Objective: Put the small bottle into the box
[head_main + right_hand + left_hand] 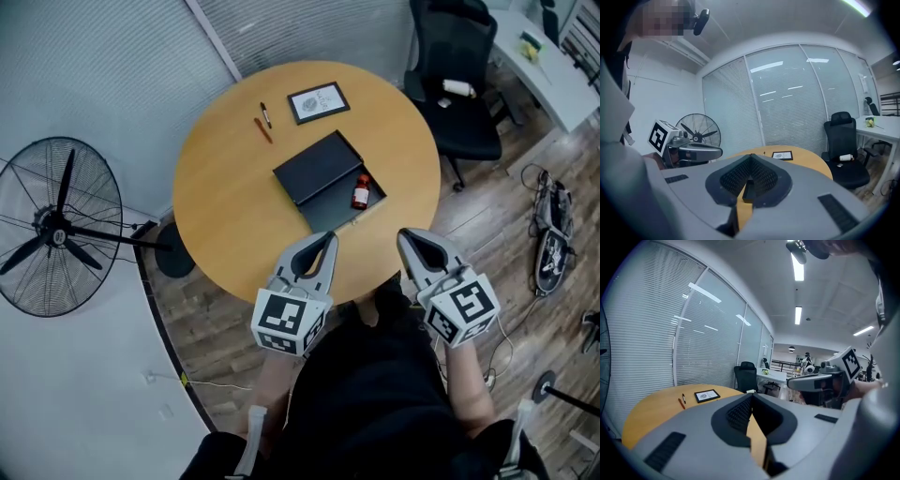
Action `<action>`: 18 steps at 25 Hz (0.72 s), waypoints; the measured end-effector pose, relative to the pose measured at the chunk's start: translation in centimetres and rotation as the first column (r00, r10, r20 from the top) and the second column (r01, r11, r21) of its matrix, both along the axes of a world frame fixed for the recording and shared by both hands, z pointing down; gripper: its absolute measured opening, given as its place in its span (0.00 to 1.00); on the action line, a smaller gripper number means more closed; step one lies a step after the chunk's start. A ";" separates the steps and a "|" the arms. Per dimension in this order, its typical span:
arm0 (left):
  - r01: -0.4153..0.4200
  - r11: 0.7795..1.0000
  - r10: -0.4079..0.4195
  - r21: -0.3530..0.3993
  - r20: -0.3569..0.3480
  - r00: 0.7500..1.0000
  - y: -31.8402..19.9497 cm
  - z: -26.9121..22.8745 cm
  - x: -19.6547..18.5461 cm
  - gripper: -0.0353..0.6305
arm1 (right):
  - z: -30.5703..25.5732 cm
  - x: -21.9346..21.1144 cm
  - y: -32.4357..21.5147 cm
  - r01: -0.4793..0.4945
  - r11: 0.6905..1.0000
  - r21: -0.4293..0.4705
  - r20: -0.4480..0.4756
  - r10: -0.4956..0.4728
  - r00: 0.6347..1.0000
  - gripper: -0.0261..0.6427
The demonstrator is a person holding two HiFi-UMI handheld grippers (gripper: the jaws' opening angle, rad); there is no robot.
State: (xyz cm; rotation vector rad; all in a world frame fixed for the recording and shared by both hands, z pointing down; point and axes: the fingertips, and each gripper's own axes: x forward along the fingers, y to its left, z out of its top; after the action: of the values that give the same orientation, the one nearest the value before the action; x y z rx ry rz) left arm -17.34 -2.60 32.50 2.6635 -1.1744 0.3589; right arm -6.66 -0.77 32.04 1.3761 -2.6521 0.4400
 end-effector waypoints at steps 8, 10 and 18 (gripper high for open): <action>-0.013 1.000 0.013 0.008 0.005 1.000 0.5 -0.5 -0.2 0.05 | -0.5 -0.2 0.5 -0.018 1.000 0.015 0.009 0.017 1.000 0.05; -0.016 1.000 0.016 0.002 0.010 1.000 0.7 -0.3 -0.2 0.05 | -0.5 -0.2 0.6 -0.019 1.000 0.017 0.007 0.019 1.000 0.05; -0.011 1.000 0.011 -0.004 0.010 1.000 1.2 -0.1 -0.4 0.05 | -0.1 0.1 1.2 -0.034 0.999 0.005 -0.001 0.034 0.999 0.05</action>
State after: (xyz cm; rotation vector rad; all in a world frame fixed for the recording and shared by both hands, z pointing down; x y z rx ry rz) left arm -17.73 -1.40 32.43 2.6693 -1.1608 0.3761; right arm -6.55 0.43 31.96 1.4244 -2.6345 0.4370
